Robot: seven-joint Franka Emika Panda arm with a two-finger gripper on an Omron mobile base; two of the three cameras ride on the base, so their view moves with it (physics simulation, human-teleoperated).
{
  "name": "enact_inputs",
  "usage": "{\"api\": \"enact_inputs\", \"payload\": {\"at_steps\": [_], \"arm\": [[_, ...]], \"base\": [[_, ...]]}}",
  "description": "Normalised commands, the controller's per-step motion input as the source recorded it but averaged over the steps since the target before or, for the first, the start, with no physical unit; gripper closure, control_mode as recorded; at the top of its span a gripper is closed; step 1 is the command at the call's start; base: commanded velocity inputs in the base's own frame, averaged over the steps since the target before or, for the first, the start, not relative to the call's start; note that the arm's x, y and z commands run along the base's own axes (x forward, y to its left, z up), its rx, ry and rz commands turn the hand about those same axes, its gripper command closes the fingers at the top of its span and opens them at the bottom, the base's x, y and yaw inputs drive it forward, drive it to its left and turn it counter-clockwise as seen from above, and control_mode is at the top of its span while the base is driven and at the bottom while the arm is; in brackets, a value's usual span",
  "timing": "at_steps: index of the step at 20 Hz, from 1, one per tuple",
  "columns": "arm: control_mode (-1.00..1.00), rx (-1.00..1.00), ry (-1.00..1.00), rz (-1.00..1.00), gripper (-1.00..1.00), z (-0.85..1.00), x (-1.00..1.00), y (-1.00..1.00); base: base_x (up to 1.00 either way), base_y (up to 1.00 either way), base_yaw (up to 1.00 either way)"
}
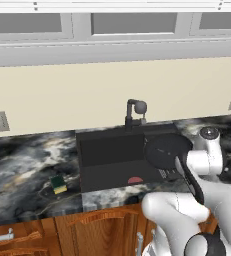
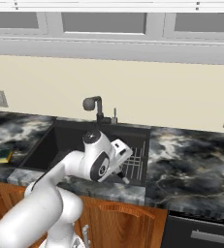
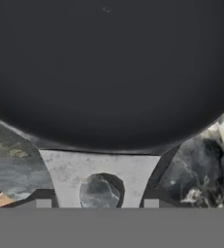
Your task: Pick the pan and sponge and place them into the sink. Then turn on the water.
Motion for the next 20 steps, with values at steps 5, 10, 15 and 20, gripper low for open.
{"api": "enact_inputs", "payload": {"at_steps": [5, 10, 15, 20], "arm": [[-1.0, -0.12, 0.0, 0.03, 1.0, 0.0, 0.0, 0.6], [-1.0, -0.13, 0.0, 0.03, 1.0, 0.0, 0.0, 0.61], [-1.0, -0.09, 0.0, 0.03, 1.0, 0.0, 0.01, 0.57], [-1.0, -0.06, 0.01, 0.03, 1.0, 0.0, 0.04, 0.57]], "base": [[0.0, 0.0, 0.0], [0.0, 0.0, 0.0], [0.0, 0.0, 0.0], [0.0, 0.0, 0.0]]}}
